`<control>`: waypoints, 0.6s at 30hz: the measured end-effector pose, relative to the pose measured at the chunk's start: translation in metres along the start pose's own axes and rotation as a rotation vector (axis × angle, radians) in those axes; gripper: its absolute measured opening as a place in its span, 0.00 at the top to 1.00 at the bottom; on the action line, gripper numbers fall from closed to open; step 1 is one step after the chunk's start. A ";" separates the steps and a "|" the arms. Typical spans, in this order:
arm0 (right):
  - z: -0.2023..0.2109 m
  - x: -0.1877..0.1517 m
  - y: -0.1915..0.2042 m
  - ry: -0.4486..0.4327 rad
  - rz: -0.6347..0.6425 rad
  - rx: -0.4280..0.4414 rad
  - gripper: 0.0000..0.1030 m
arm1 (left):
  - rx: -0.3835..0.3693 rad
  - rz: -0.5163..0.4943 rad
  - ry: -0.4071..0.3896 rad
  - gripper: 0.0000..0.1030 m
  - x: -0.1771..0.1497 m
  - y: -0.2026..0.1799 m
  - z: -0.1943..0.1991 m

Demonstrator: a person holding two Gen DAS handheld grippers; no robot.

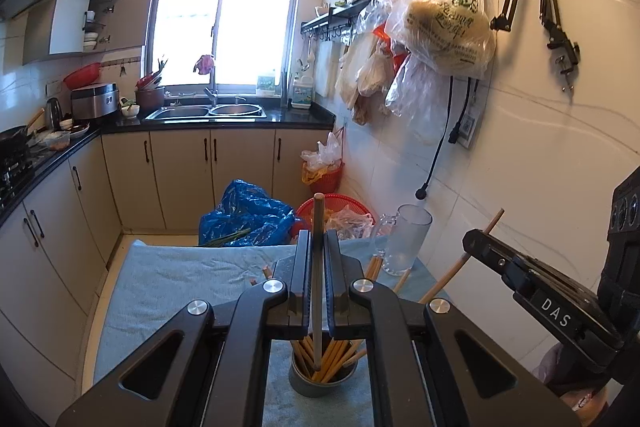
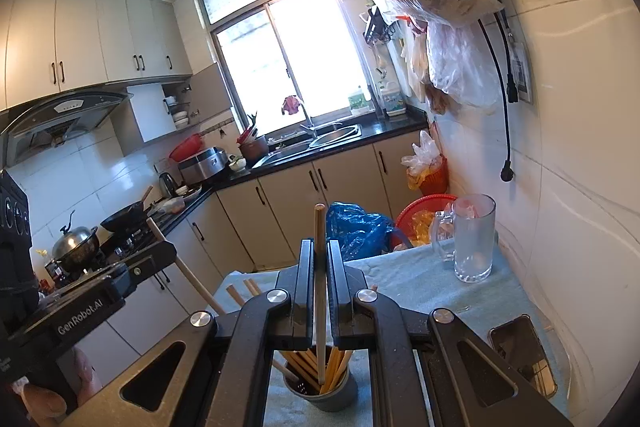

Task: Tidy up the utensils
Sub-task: 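Push the left tool's chopstick down into the cup while the right tool pushes its own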

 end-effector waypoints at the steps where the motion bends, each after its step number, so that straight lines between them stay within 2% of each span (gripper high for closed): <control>1: -0.003 0.000 -0.001 0.002 -0.003 -0.001 0.93 | 0.000 -0.002 0.005 0.95 0.000 0.000 -0.003; 7: -0.013 -0.001 -0.006 0.007 -0.010 -0.005 0.93 | 0.002 -0.003 0.025 0.95 -0.003 0.002 -0.019; 18: -0.019 0.000 -0.007 0.002 -0.021 -0.003 0.93 | -0.038 0.072 0.039 0.95 0.003 0.008 -0.033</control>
Point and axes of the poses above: each gripper's, at about its wrist camera, not at the fingertips, and z roughly against the way its jaws point, y to its left, x to its top, the point moved 2 cm from there along -z, roughly the way its jaws point, and after that the axes turned 11 degrees about -y, right-handed, at the moved point
